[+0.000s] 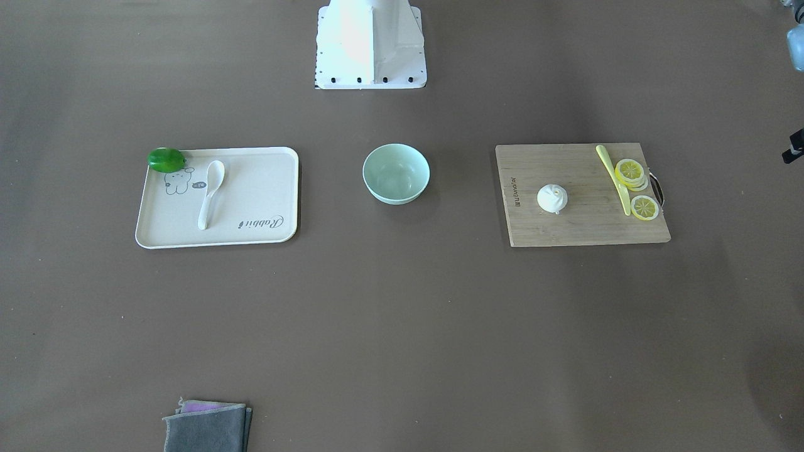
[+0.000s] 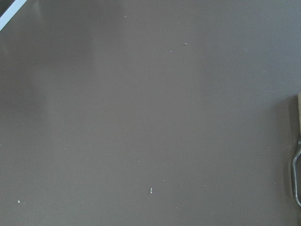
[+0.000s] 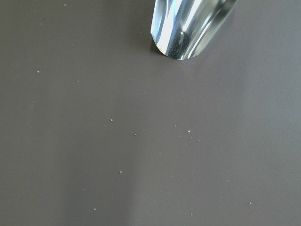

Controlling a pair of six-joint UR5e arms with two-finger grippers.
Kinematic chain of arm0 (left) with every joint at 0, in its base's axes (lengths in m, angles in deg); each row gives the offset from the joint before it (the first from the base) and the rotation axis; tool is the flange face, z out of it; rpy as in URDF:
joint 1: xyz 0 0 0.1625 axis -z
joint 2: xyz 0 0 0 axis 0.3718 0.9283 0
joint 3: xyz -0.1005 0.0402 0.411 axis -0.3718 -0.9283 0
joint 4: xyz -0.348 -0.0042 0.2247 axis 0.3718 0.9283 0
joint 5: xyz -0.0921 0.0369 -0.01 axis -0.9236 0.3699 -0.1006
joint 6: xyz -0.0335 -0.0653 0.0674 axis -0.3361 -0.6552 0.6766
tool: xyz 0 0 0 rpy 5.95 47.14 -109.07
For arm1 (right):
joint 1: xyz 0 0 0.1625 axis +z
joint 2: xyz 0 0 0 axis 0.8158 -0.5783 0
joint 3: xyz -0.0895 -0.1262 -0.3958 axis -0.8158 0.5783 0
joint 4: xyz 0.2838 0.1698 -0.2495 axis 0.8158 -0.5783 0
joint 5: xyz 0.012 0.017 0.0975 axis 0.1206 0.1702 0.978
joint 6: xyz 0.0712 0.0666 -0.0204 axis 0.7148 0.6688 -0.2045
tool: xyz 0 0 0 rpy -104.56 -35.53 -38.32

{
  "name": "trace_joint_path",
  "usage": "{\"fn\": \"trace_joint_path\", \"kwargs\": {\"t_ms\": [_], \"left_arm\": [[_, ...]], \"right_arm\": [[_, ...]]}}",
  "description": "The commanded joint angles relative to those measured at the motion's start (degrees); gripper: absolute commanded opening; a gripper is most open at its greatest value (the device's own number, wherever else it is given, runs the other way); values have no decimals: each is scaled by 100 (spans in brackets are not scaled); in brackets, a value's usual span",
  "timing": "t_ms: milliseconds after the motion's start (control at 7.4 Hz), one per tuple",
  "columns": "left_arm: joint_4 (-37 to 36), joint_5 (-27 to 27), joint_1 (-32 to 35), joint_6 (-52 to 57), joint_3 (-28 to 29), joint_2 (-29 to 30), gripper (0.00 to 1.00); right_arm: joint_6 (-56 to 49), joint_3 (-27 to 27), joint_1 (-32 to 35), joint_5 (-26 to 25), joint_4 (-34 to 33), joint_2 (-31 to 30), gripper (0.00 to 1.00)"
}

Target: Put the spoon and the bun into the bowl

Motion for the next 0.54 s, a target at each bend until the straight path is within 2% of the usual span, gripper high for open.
{"fn": "trace_joint_path", "kwargs": {"t_ms": [0, 135, 405], "left_arm": [[-20, 17, -32, 4, 29, 13, 98], [-20, 9, -32, 4, 47, 4, 98], [-11, -26, -32, 4, 205, 39, 98]], "right_arm": [[1193, -29, -399, 386, 281, 3, 100], [1921, -238, -941, 440, 455, 21, 100], [3975, -346, -1987, 344, 1165, 458, 100]]}}
